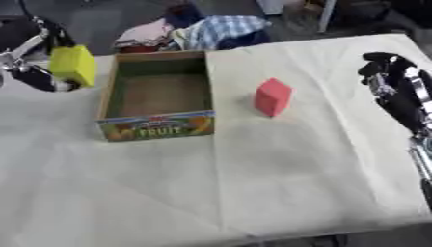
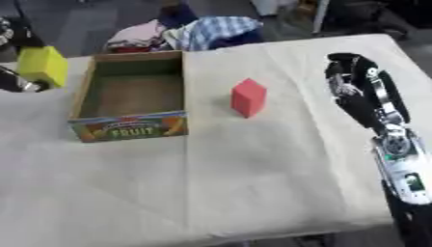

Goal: Pick up objects on the table and place them in the box.

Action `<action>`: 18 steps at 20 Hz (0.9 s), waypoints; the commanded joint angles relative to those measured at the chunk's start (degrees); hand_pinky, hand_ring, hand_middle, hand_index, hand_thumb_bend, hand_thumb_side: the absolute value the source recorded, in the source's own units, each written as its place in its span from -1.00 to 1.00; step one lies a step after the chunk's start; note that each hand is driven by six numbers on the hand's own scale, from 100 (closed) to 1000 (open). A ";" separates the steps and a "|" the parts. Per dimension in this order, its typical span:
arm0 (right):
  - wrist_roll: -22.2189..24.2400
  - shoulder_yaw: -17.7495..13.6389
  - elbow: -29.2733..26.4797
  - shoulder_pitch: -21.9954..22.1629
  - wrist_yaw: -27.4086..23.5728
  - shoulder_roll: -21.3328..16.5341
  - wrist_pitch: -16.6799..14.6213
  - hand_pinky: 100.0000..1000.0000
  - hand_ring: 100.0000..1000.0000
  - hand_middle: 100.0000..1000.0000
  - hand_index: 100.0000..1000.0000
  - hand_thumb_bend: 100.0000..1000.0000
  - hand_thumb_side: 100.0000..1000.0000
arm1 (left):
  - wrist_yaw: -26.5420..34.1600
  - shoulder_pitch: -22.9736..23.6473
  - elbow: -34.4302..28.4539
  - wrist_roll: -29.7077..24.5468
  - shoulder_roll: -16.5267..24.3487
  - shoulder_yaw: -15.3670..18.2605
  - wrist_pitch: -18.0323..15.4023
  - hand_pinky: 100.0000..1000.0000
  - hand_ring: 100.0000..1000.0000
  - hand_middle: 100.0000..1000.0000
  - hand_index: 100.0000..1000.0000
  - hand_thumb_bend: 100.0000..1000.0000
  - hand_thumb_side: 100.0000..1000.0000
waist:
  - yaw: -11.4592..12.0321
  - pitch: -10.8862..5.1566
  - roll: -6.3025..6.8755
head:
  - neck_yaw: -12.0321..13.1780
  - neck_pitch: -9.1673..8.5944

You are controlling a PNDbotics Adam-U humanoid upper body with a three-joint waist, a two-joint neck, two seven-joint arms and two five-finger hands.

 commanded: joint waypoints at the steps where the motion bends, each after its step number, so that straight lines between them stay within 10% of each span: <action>1: 0.51 0.06 -0.34 -0.89 -0.53 -0.68 -0.17 0.22 0.34 0.07 0.53 -1.00 0.26 | 0.18 -1.71 -0.59 0.05 -1.49 -0.78 -0.50 0.27 -0.10 -0.20 0.06 -0.07 -1.00 | -0.20 -0.74 -0.08 | 0.34 0.29; 18: 0.98 0.20 0.18 -1.92 0.06 -0.87 -0.46 0.22 0.34 0.09 0.54 -1.00 0.21 | -0.87 1.90 3.96 -2.56 -6.72 -2.56 -3.70 0.52 0.34 0.38 0.66 0.09 -0.30 | -0.78 -0.37 -0.51 | 0.31 0.29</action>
